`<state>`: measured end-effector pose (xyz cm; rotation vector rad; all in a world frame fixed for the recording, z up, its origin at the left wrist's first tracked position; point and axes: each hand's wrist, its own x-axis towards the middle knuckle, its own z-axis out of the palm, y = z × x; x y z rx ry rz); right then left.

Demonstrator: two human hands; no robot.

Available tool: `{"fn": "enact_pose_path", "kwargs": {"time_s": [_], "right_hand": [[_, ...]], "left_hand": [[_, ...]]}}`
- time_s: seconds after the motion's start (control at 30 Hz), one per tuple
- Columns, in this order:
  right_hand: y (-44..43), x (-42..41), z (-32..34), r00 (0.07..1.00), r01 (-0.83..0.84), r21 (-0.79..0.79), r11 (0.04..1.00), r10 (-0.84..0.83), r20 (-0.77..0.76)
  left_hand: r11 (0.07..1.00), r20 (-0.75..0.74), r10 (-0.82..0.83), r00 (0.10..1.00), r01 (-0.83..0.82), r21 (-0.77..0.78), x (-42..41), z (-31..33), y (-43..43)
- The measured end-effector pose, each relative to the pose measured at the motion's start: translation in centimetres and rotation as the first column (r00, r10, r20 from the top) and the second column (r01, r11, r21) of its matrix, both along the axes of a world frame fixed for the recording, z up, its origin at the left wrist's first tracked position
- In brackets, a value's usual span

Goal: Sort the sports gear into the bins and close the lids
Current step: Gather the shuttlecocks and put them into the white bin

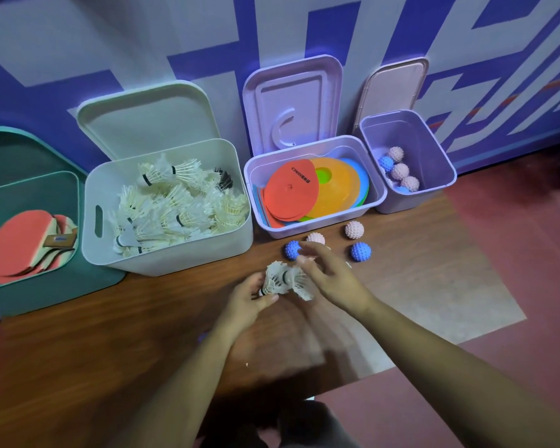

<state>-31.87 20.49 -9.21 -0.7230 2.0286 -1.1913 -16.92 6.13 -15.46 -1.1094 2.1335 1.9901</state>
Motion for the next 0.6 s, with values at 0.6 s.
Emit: {"fn": "enact_pose_path", "kwargs": {"time_s": [0.6], "right_hand": [[0.6, -2.5, -4.2, 0.924, 0.156, 0.221, 0.963, -0.064, -0.377]], "left_hand": [[0.984, -0.065, 0.077, 0.995, -0.065, 0.164, -1.1, 1.3, 1.3]]}}
